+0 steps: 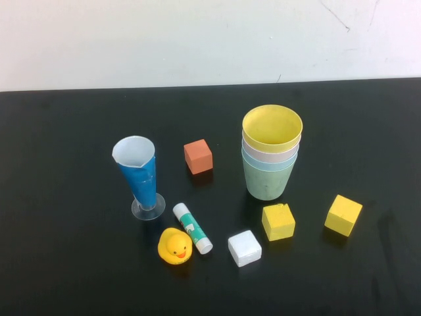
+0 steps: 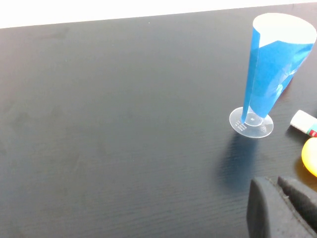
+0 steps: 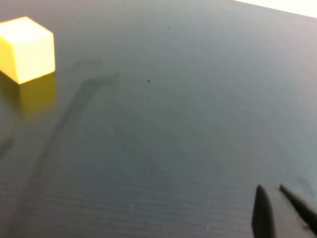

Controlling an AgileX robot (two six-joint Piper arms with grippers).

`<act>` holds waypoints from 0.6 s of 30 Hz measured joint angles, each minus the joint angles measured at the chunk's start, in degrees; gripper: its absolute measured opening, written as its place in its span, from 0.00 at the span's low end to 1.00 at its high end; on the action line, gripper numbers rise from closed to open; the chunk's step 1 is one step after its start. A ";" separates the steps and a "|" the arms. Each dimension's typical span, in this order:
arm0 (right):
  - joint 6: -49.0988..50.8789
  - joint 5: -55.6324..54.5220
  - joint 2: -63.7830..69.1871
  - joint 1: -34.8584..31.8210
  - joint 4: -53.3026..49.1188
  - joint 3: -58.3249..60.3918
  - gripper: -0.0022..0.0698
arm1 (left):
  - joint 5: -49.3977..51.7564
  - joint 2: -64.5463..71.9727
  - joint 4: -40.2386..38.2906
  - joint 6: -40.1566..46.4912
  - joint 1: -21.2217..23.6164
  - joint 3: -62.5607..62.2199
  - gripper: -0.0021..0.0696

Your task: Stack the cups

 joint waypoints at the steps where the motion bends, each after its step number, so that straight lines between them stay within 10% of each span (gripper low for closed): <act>1: 0.00 0.00 0.00 0.00 0.00 0.00 0.03 | 0.00 0.00 0.00 0.00 0.00 0.00 0.03; 13: 0.00 0.00 0.00 0.00 0.14 0.00 0.03 | -1.47 -0.75 -2.01 -0.08 0.83 4.39 0.03; 18: 0.00 0.00 0.00 0.00 0.14 0.00 0.03 | -1.70 -4.60 -9.12 1.34 8.20 11.07 0.03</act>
